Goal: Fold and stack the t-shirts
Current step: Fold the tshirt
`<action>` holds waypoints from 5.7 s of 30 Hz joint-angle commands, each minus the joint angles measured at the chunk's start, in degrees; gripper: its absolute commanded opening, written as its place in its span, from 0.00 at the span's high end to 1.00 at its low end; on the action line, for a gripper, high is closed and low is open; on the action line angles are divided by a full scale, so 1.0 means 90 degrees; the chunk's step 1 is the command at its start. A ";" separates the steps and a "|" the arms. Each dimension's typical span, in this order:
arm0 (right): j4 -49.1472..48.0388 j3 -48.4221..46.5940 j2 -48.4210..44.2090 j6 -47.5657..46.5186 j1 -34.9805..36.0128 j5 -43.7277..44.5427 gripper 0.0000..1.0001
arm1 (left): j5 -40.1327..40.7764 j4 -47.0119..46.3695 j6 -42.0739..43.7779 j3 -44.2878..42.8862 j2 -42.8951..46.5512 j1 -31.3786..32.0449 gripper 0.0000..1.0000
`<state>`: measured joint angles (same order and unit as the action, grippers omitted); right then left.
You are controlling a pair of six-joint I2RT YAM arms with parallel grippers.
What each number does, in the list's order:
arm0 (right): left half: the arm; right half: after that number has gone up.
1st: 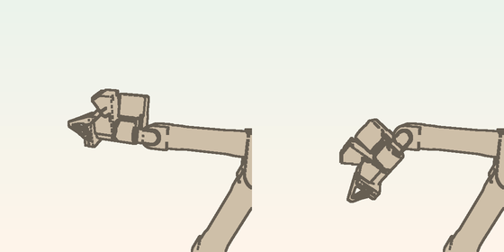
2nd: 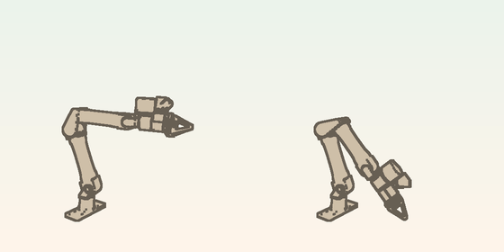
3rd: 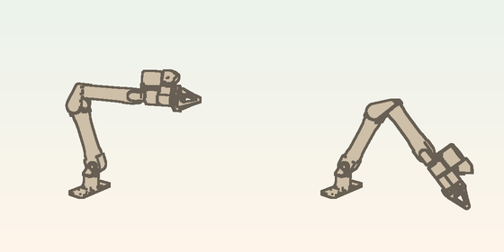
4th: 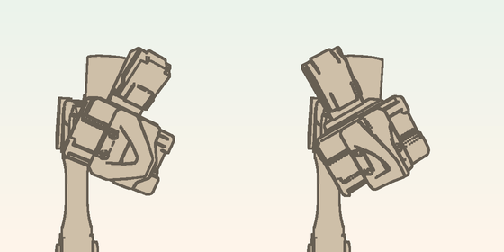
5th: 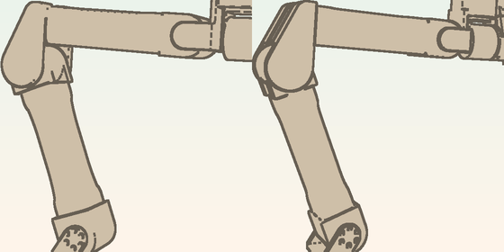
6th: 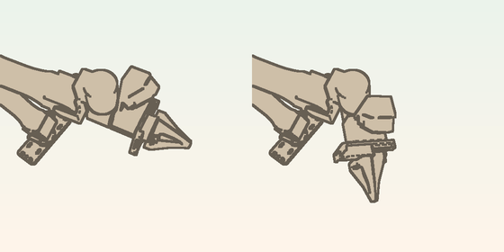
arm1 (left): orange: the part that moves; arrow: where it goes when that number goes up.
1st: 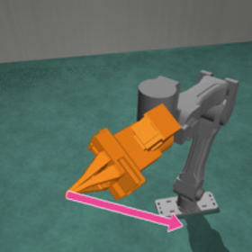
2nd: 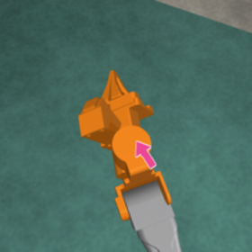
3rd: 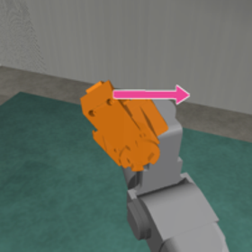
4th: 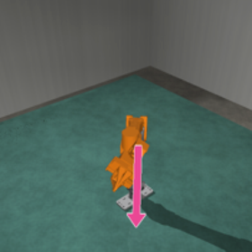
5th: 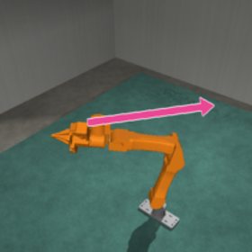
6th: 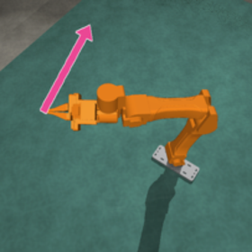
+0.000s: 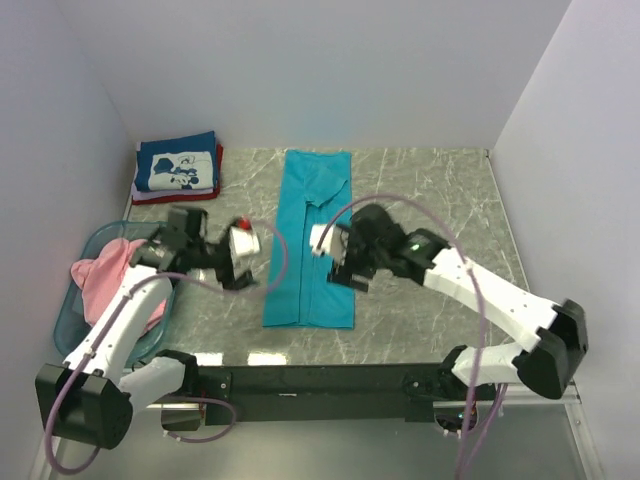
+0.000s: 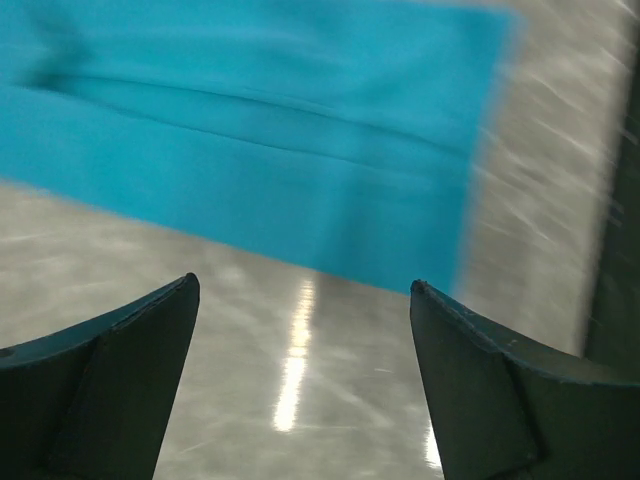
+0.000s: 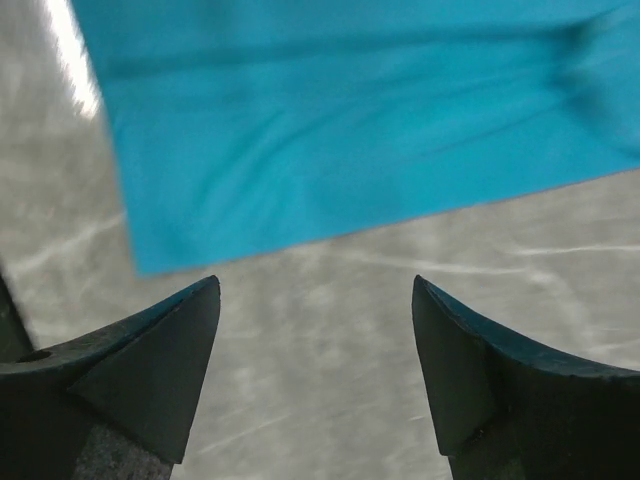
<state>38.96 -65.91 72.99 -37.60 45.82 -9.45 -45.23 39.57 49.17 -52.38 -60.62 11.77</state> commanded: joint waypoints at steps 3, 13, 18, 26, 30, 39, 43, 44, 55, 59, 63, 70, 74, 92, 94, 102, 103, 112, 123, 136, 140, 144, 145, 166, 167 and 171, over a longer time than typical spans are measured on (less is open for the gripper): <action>-0.0643 0.1167 0.0152 0.0223 0.0709 -0.0072 0.23 | -0.0053 0.0526 0.1617 0.1492 0.0456 0.0762 0.17; -0.2151 0.2577 0.0503 0.0028 0.1519 0.0025 0.39 | 0.0777 -0.0978 0.1705 0.2831 0.0720 0.1602 0.42; -0.2453 0.2899 0.0708 -0.0031 0.1695 0.0123 0.40 | 0.1060 -0.1408 0.1539 0.3105 0.0574 0.1817 0.46; -0.2766 0.3231 0.1059 -0.0138 0.1764 0.0474 0.41 | 0.1325 -0.1897 0.1431 0.3203 0.0232 0.2188 0.50; -0.2708 0.3271 0.1225 -0.0148 0.1764 0.0503 0.48 | 0.1422 -0.1955 0.1509 0.3183 -0.0012 0.2335 0.54; -0.2600 0.3222 0.1499 -0.0148 0.1754 0.0523 0.74 | 0.1724 -0.1965 0.1637 0.3115 -0.0530 0.2393 0.60; -0.2600 0.3154 0.1606 -0.0119 0.1744 0.0601 0.87 | 0.1920 -0.2004 0.1656 0.3028 -0.0919 0.2384 0.69; -0.2600 0.3144 0.1636 -0.0099 0.1754 0.0640 0.94 | 0.1920 -0.1995 0.1627 0.2988 -0.0988 0.2393 0.74; -0.2045 0.2744 0.0719 0.0291 0.1715 0.0436 1.00 | 0.1335 -0.0912 0.1392 0.2197 -0.0727 0.2481 1.00; -0.1683 0.2704 0.0144 0.0681 0.1851 0.0074 1.00 | 0.1042 -0.0326 0.1354 0.2226 -0.0160 0.2735 1.00; -0.1780 0.2773 -0.0238 0.0712 0.1891 0.0190 1.00 | 0.0856 -0.0081 0.0944 0.2149 0.0193 0.2784 1.00; -0.1556 0.2286 -0.0122 -0.0146 0.1042 0.0152 1.00 | 0.0798 -0.0256 0.1109 0.1163 -0.0597 0.2101 1.00; -0.1536 0.1826 0.0316 -0.0762 0.0349 -0.0063 1.00 | 0.0671 -0.0295 0.1470 0.0431 -0.1446 0.1584 1.00; -0.1917 -0.0713 0.3206 -0.2521 -0.1614 -0.0658 1.00 | 0.0417 -0.0783 0.1949 -0.2763 -0.5031 0.0450 1.00; -0.1897 -0.1006 0.3499 -0.2579 -0.1702 -0.0678 1.00 | 0.0436 -0.0861 0.1940 -0.3007 -0.5295 0.0392 0.99; -0.1966 -0.1904 0.4301 -0.2697 -0.1888 -0.0688 1.00 | 0.0436 -0.1047 0.1949 -0.3672 -0.5969 0.0206 0.99; -0.1956 -0.1973 0.4418 -0.2697 -0.1927 -0.0678 1.00 | 0.0426 -0.1047 0.1959 -0.3721 -0.6018 0.0187 1.00; -0.1965 -0.2511 0.4780 -0.2814 -0.2074 -0.0659 1.00 | 0.0417 -0.1116 0.1959 -0.4287 -0.6409 0.0079 1.00; -0.2161 -0.3038 0.5385 -0.2814 -0.2123 -0.0571 1.00 | 0.0553 -0.1252 0.1940 -0.4639 -0.6829 -0.0009 1.00; -0.2662 -0.3514 0.4615 -0.1204 -0.2298 -0.0081 0.30 | 0.0641 -0.2326 0.0244 -0.3850 -0.5797 -0.0330 0.36; -0.1665 -0.3926 0.4205 -0.0004 -0.2435 -0.0696 0.34 | 0.0067 -0.2171 -0.1299 -0.3507 -0.5248 -0.0526 0.37; -0.0785 -0.3917 0.4087 0.1731 -0.2445 -0.1799 0.47 | -0.0598 -0.2062 -0.3184 -0.3282 -0.5120 -0.0575 0.35; -0.0726 -0.3772 0.4097 0.2037 -0.2445 -0.2188 0.49 | -0.0647 -0.2488 -0.4164 -0.2972 -0.5110 -0.0566 0.36; -0.2082 -0.1770 0.5600 0.4920 -0.2747 -0.3950 0.68 | -0.1479 -0.4357 -0.8313 -0.0929 -0.6701 -0.0634 0.74; -0.2073 -0.1730 0.5707 0.4901 -0.2767 -0.3921 0.69 | -0.1314 -0.4358 -0.8382 -0.0831 -0.6731 -0.0663 0.76; -0.1819 -0.1575 0.5378 0.4706 -0.3040 -0.4076 0.71 | -0.1408 -0.4650 -0.8228 -0.0334 -0.6295 -0.0897 0.81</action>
<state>22.65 -82.15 123.13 5.10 20.49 -45.95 -61.43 -1.39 -26.02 -59.29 -119.52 4.97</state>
